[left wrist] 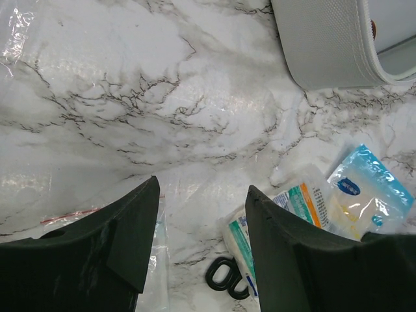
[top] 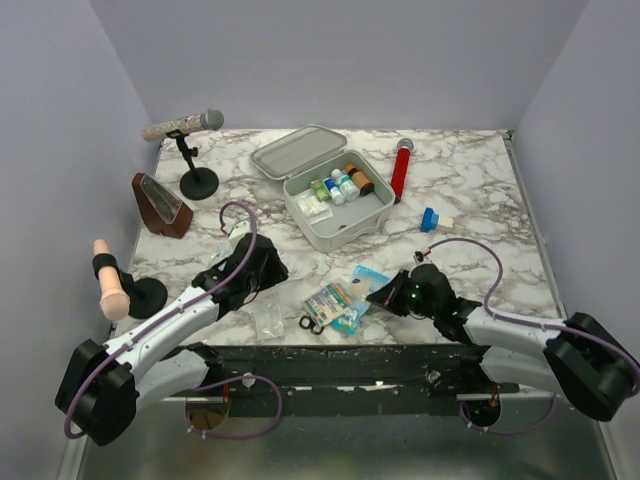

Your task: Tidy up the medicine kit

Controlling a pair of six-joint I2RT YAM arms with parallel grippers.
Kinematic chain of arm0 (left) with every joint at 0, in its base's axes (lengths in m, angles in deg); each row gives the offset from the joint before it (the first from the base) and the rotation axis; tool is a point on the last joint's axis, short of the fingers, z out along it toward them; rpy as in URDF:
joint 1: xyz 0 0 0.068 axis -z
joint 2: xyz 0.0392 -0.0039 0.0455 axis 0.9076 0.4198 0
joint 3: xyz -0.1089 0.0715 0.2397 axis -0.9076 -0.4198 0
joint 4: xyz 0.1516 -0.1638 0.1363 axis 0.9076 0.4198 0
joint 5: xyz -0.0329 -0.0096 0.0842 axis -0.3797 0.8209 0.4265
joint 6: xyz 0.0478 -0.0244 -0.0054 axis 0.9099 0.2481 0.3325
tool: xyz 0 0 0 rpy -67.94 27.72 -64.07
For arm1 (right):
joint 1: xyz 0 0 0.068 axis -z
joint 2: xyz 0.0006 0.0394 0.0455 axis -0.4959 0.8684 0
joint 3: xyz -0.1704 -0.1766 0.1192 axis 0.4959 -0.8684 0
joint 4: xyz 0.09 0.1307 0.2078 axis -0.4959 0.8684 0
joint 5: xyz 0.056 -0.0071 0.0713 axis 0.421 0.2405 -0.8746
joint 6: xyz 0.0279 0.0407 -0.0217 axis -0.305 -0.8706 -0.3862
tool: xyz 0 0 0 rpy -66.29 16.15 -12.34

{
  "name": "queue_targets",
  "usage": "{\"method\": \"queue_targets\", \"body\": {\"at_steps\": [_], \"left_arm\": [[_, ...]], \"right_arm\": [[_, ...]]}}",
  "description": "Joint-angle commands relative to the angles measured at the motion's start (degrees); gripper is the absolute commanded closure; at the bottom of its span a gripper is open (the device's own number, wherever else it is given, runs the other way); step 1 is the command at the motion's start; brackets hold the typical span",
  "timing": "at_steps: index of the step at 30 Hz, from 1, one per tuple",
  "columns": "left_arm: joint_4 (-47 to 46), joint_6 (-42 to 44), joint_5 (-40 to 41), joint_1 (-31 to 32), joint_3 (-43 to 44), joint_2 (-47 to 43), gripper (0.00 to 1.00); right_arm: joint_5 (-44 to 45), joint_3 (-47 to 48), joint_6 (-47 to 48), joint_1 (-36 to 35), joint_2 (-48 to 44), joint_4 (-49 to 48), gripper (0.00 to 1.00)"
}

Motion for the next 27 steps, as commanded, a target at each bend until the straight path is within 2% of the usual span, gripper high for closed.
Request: {"method": "queue_targets", "body": {"at_steps": [1,4,6,10,17,22,27], "left_arm": [[-1.22,-0.34,0.06,0.15,-0.5,0.34,0.34],[-1.75,0.01,0.06,0.15,0.03,1.13,0.34],[-2.19,0.02,-0.03,0.15,0.38,1.74,0.34],[-2.54,0.37,-0.38,0.15,1.26,2.62,0.34],[-1.93,1.24,-0.29,0.15,2.05,2.63,0.34],[-1.49,1.6,-0.03,0.15,2.4,1.92,0.34],[-0.96,2.65,0.59,0.06,3.1,1.75,0.34]], "right_arm": [[3.7,4.02,7.93,0.3,-12.06,12.35,0.99],[6.42,7.09,13.03,0.3,-21.64,18.08,0.99],[6.96,10.33,15.58,0.3,-24.82,20.37,0.99],[8.18,18.86,20.5,0.3,-24.67,25.48,0.99],[13.54,32.49,26.58,0.82,-12.82,23.03,0.99],[9.26,34.0,19.74,7.14,-3.24,10.39,0.99],[6.43,38.65,17.53,10.67,8.54,6.85,0.99]]}}
